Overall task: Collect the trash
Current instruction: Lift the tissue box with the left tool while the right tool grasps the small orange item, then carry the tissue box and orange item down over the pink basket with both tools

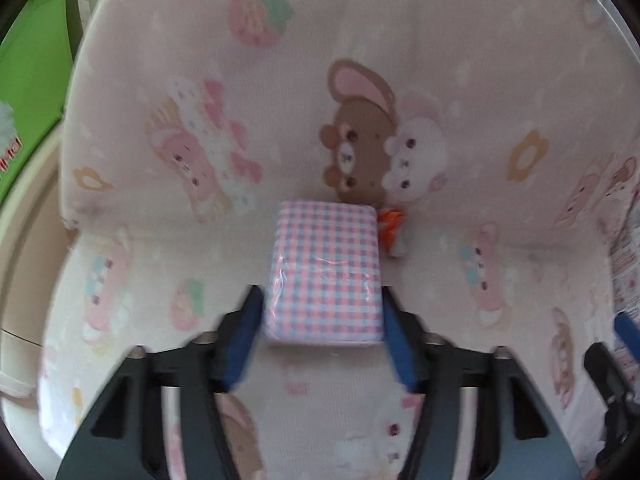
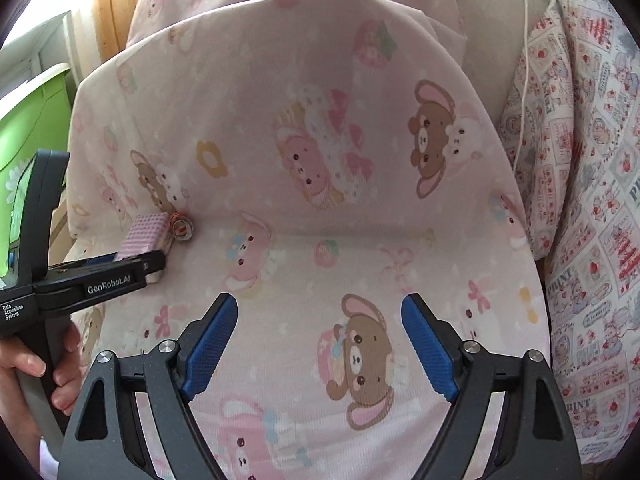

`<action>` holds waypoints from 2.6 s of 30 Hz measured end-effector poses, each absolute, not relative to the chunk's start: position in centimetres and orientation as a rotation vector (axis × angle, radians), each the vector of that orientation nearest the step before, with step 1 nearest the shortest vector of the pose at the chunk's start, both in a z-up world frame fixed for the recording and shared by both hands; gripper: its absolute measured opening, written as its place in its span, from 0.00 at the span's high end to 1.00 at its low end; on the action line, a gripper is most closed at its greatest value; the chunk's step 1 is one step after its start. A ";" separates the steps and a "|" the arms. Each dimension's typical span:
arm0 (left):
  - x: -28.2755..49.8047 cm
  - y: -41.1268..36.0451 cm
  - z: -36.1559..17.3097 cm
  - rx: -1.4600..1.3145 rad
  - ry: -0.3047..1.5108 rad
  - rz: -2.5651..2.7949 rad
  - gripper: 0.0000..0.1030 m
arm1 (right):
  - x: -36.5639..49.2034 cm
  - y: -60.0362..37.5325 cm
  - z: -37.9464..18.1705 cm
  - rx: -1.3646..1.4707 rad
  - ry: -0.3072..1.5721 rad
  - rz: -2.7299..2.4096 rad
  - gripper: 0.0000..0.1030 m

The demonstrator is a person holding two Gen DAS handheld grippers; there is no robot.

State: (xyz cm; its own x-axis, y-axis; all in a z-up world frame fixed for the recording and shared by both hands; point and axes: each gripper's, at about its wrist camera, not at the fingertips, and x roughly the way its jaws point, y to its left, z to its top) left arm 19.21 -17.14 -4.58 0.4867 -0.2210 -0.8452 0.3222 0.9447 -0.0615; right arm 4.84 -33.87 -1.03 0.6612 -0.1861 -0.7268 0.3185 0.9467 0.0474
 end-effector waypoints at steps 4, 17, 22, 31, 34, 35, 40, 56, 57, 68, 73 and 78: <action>19.5 -15.9 -4.2 0.056 1.017 -0.324 0.51 | 4.8 -33.2 -1.0 0.141 0.794 -0.282 0.17; 17.8 -9.1 1.0 0.031 0.824 -0.195 0.51 | 5.1 -29.5 -0.8 0.049 0.756 -0.244 0.17; 16.7 -7.0 1.4 0.077 0.794 -0.157 0.51 | 7.5 -28.1 -0.9 0.104 0.805 -0.141 0.16; 16.3 -4.1 0.8 0.054 0.845 -0.128 0.51 | 15.5 -27.7 -1.7 0.365 0.908 -0.138 0.16; 16.3 -3.6 0.5 0.036 0.862 -0.115 0.51 | 17.4 -26.6 -2.1 0.310 0.922 -0.200 0.16; 16.3 -3.5 0.4 0.030 0.868 -0.111 0.51 | 17.9 -26.1 -2.3 0.284 0.922 -0.213 0.16; 16.6 -2.9 0.4 0.006 0.879 -0.115 0.51 | 19.7 -24.0 -3.5 0.193 0.946 -0.322 0.16; 16.2 -3.0 0.9 -0.006 0.865 -0.141 0.51 | 17.9 -21.7 -3.5 0.133 0.883 -0.260 0.87; 16.1 -3.1 1.1 -0.007 0.863 -0.146 0.51 | 16.9 -21.6 -3.1 0.121 0.864 -0.250 0.87; 13.6 -5.0 1.6 0.075 0.805 -0.171 0.51 | 6.6 -23.5 0.0 0.101 0.770 -0.152 0.87; 12.2 -5.9 1.5 0.111 0.771 -0.184 0.51 | 2.6 -23.8 1.3 0.073 0.754 -0.076 0.87; 10.8 -6.0 0.9 0.130 0.781 -0.183 0.51 | -1.8 -23.9 2.2 0.083 0.733 -0.107 0.87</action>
